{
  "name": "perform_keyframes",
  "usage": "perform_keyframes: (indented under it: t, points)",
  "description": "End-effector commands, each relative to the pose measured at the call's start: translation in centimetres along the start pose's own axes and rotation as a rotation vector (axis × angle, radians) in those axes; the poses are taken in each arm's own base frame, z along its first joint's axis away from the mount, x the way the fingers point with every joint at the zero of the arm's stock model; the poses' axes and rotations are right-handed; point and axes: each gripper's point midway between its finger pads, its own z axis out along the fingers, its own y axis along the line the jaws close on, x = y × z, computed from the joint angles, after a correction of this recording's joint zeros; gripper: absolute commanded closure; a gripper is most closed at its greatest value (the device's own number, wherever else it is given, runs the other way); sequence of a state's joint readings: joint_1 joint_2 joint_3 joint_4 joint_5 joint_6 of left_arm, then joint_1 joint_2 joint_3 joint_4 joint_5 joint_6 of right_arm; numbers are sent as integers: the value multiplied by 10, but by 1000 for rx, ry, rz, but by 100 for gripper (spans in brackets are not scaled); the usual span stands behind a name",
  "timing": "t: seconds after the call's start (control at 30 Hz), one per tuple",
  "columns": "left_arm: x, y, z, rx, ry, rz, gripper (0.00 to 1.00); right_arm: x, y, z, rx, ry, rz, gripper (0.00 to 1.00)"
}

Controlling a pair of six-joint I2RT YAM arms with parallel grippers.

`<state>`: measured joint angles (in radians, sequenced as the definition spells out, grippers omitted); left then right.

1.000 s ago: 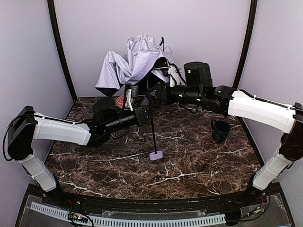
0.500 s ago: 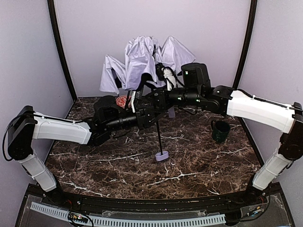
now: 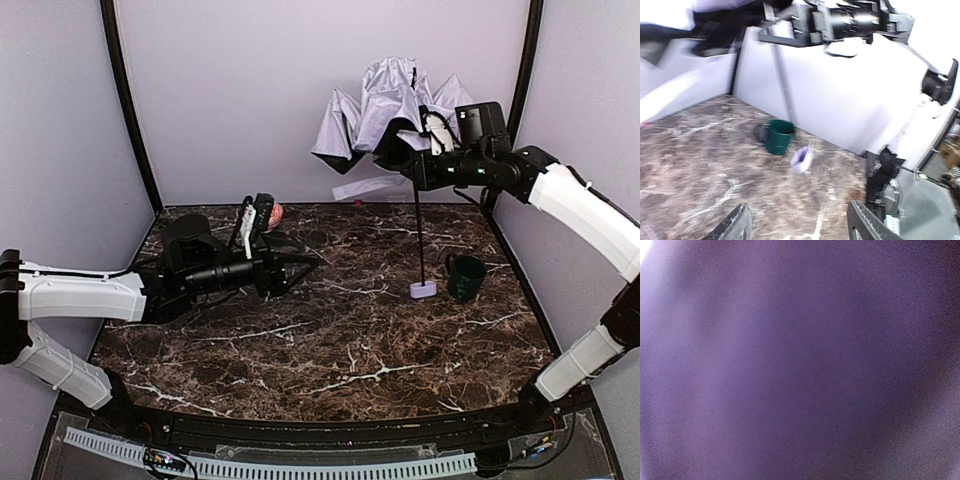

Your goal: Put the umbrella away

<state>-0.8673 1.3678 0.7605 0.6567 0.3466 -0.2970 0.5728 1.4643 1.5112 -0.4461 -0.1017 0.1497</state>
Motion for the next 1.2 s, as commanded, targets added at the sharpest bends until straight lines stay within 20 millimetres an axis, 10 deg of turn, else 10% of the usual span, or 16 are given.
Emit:
perform_keyframes:
  t: [0.0, 0.2, 0.47, 0.83, 1.17]
  points:
    - [-14, 45, -36, -233, -26, 26, 33, -14, -30, -16, 181, 19, -187, 100]
    - [-35, 120, -103, -644, -82, -61, 28, 15, -36, -2, 290, 142, -400, 100]
    - [-54, 121, -128, -690, -96, 51, 20, 102, 92, -7, -333, 257, -578, 100]
    - [-104, 115, -202, -847, -304, 239, 24, 10, 168, -145, -723, -100, -587, 100]
    - [-88, 29, -105, -114, -167, 359, 24, -20, 177, -187, -758, -205, -648, 100]
